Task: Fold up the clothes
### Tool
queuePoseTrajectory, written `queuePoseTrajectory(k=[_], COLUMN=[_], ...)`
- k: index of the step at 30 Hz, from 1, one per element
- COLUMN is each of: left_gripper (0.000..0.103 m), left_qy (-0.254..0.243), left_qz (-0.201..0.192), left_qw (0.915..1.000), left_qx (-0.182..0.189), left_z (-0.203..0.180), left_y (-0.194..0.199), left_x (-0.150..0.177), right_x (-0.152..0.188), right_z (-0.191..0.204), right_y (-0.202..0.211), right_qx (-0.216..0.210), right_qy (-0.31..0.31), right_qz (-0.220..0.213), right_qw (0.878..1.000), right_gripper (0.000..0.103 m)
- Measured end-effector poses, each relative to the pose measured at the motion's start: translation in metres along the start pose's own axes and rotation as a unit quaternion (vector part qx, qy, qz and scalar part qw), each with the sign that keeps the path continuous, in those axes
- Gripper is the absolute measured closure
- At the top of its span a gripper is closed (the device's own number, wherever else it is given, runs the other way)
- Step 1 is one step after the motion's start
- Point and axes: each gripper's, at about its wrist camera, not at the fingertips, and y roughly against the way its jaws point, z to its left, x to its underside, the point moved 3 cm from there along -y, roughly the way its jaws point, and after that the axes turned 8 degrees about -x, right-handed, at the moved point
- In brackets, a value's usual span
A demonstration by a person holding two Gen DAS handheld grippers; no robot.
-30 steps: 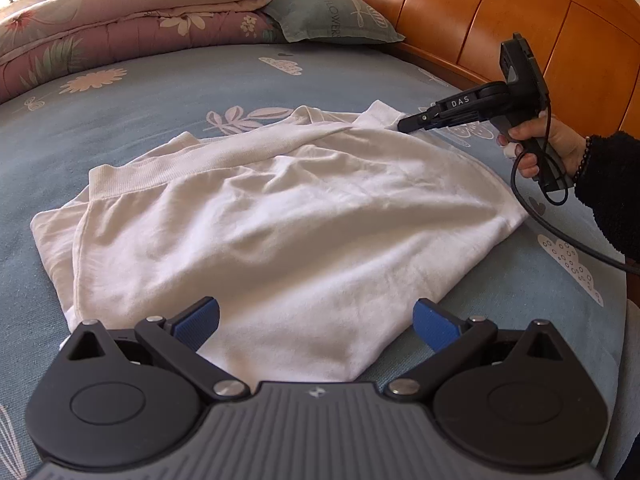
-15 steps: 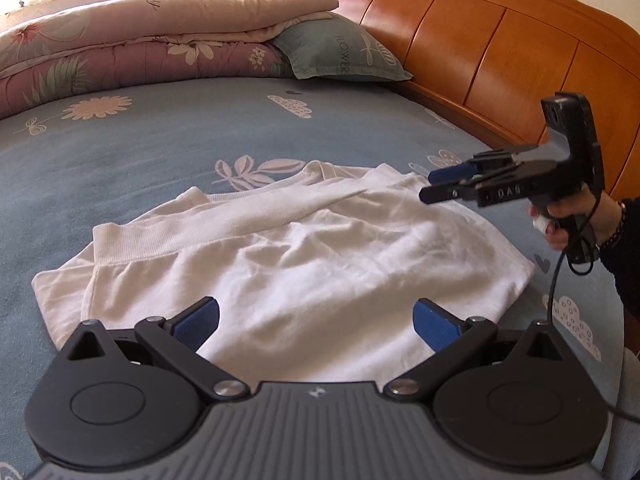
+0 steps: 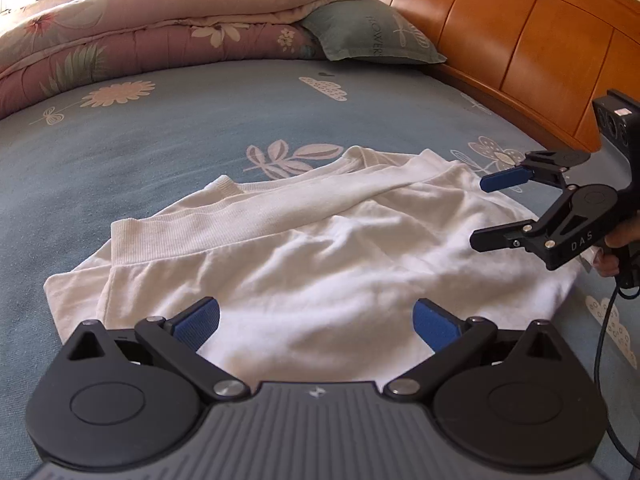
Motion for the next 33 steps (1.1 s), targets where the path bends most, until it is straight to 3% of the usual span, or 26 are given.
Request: queuePoseTrajectory(k=[3,8,10,13,17,25,29,33], left_gripper=[0.001,0.001,0.001,0.001,0.001,0.001,0.001,0.001], left_qy=[-0.009,0.021,0.027,0.035,0.032,0.093,0.085,0.051], left_qz=[-0.007,0.016,0.022,0.028,-0.009,0.006,-0.024,-0.055], left_qw=[0.9999,0.9996,0.9994,0.999,0.9994,0.9947,0.9955,0.9961], left_qx=[-0.001,-0.004,0.002,0.008,-0.009,-0.043,-0.037,-0.046], left_z=[-0.011,-0.008,-0.005,-0.002,0.001,0.032,0.036,0.043], left_y=[0.025,0.042,0.05,0.061,0.056,0.059,0.072,0.064], left_x=[0.032,0.079,0.076,0.07,0.051,0.077,0.061,0.041], right_x=[0.018,0.065,0.076,0.081,0.081,0.085,0.088,0.086], right_z=[0.031,0.045,0.041,0.044,0.046,0.047,0.051,0.057], right_y=[0.018,0.012,0.02,0.024,0.021,0.026,0.027,0.03], right_qx=[0.0,-0.002,-0.009,-0.002,0.012,0.008,0.016,0.027], right_qy=[0.036,-0.001,-0.027,-0.027,-0.04,-0.027,-0.012,-0.037], right_qz=[-0.005,0.029,0.0,0.004,-0.003,-0.004,-0.007,-0.008], right_qw=[0.999,1.0,1.0,1.0,0.999,1.0,1.0,0.999], right_gripper=[0.0,0.0,0.0,0.0,0.0,0.0,0.0,0.0])
